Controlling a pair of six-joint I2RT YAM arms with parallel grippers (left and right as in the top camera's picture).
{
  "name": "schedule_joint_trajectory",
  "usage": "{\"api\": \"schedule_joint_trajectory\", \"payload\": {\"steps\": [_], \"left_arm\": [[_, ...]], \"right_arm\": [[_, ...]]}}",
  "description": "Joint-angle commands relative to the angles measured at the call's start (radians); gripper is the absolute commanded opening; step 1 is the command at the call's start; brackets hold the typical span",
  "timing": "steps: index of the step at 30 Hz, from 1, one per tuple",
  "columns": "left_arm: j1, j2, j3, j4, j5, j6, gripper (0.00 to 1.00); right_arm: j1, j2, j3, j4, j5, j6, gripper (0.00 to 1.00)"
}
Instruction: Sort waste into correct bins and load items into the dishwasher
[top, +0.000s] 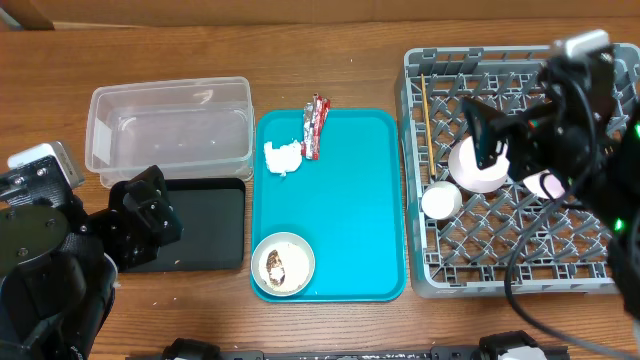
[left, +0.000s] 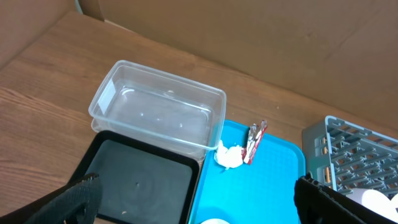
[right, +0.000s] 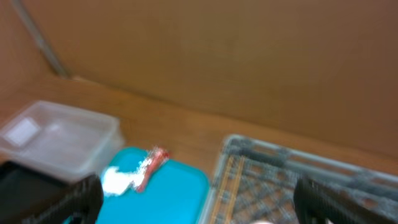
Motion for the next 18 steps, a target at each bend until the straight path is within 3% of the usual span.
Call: {"api": "schedule_joint_trajectory", "payload": {"steps": [1, 8, 18], "left_arm": [[0.007, -0.002, -0.001, 0.001, -0.004, 0.022, 1.0], [0.007, -0.002, -0.001, 0.001, -0.004, 0.022, 1.0], [0.007, -0.002, -0.001, 0.001, -0.003, 0.022, 1.0]], "right_arm": [[-0.046, -0.112, -0.204, 0.094, 0.066, -0.037, 1.0], [-0.127, -0.427, -0.692, 0.314, 0.065, -0.036, 1.0], [-0.237, -0.826, -1.185, 0.584, -0.021, -0.032, 1.0]]}}
